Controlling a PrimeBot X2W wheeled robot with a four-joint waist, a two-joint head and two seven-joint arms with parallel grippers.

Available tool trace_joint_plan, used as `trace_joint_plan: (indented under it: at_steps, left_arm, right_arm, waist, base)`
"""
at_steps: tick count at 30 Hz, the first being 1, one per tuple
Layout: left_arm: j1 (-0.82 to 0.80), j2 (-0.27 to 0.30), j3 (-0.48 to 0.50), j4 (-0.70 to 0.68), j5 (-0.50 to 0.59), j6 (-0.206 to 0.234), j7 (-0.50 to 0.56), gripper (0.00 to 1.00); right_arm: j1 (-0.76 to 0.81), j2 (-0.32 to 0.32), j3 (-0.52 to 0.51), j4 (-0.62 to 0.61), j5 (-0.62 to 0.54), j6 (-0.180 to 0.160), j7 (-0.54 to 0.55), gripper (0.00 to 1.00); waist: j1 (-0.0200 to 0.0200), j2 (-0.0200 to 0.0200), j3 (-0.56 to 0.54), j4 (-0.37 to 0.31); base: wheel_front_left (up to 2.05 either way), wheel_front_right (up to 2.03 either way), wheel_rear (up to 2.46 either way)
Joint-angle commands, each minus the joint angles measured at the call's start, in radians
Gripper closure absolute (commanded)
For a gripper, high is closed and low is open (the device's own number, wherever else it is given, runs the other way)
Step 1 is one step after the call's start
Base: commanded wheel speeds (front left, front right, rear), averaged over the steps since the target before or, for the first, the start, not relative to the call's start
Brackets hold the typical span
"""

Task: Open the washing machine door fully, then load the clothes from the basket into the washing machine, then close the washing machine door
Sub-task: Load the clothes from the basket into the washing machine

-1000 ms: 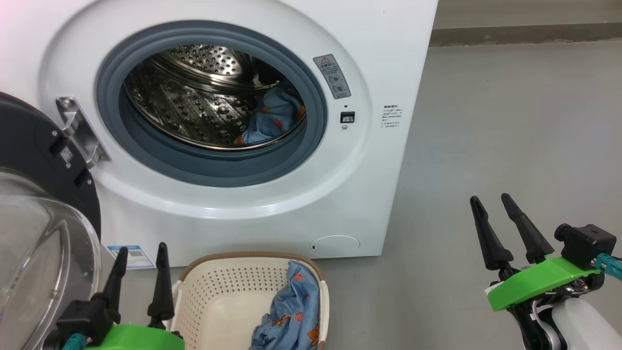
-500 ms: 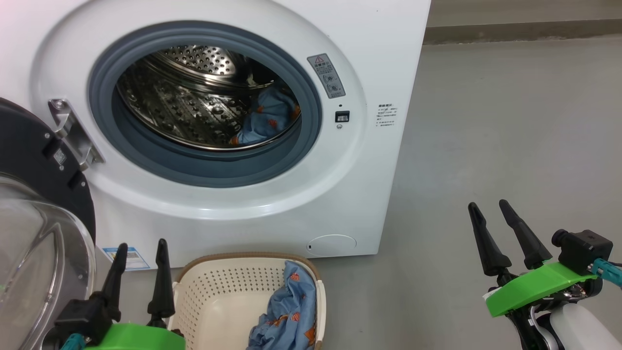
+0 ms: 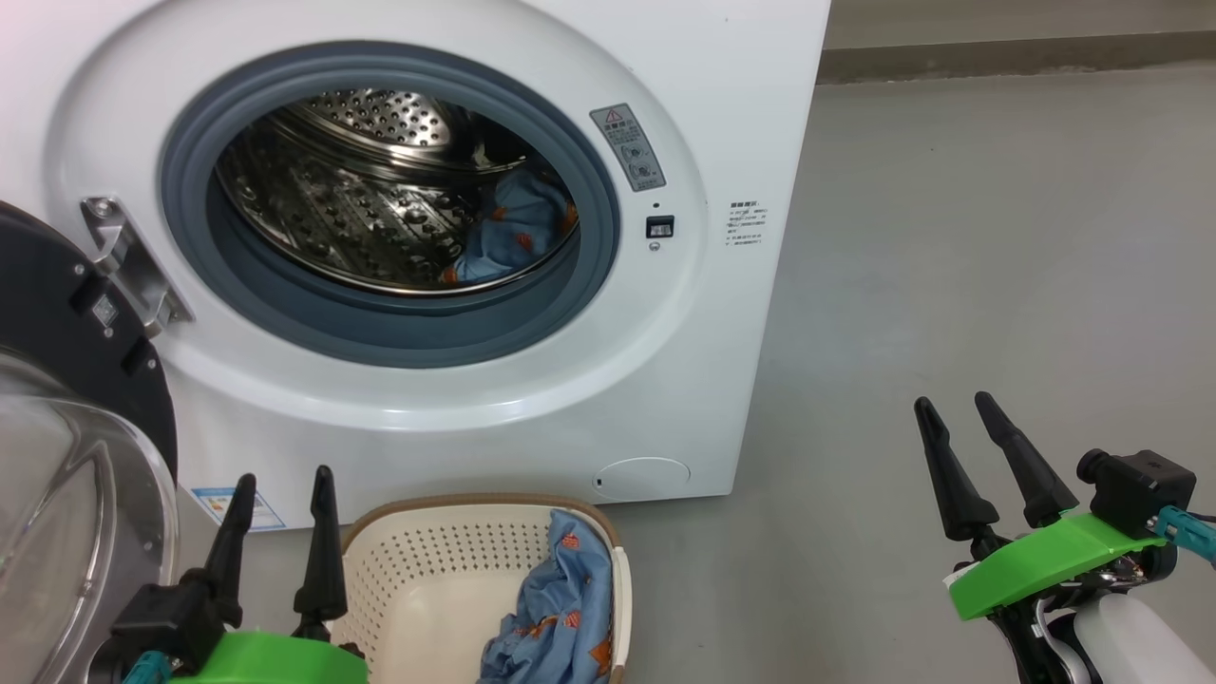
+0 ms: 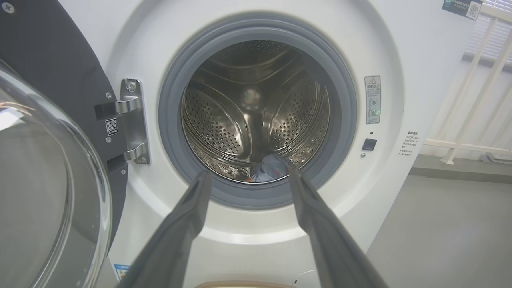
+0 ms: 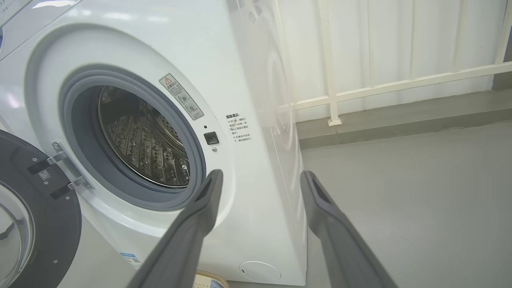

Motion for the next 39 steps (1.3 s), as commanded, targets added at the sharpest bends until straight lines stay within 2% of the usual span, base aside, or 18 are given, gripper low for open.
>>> trace_joint_plan:
  at_steps: [1, 12, 23, 39]
  left_arm:
    - [-0.008, 0.019, 0.030, -0.032, -0.008, 0.007, -0.005, 0.00]
    - [-0.011, 0.013, 0.020, -0.022, -0.016, 0.007, -0.005, 0.00]
    - [-0.064, -0.003, -0.021, 0.083, -0.030, -0.015, 0.007, 0.00]
    - [-0.282, 0.005, -0.099, 0.425, -0.022, -0.071, 0.049, 0.00]
  right_arm:
    - [-0.024, -0.015, 0.013, -0.020, -0.010, 0.006, -0.008, 0.00]
    - [-0.033, -0.022, 0.011, -0.030, -0.013, 0.006, -0.008, 0.00]
    - [-0.062, -0.028, 0.001, -0.051, -0.008, 0.006, -0.008, 0.00]
    - [-0.131, -0.020, -0.015, -0.093, -0.002, 0.006, -0.008, 0.00]
  waist:
    - [0.0000, 0.0000, 0.001, -0.001]
    - [0.0000, 0.0000, 0.029, -0.015]
    - [0.0000, 0.0000, 0.131, -0.061]
    - [0.0000, 0.0000, 0.363, -0.116]
  base:
    - [0.00, 0.00, 0.00]
    - [0.00, 0.00, 0.00]
    - [0.00, 0.00, 0.00]
    - [0.00, 0.00, 0.00]
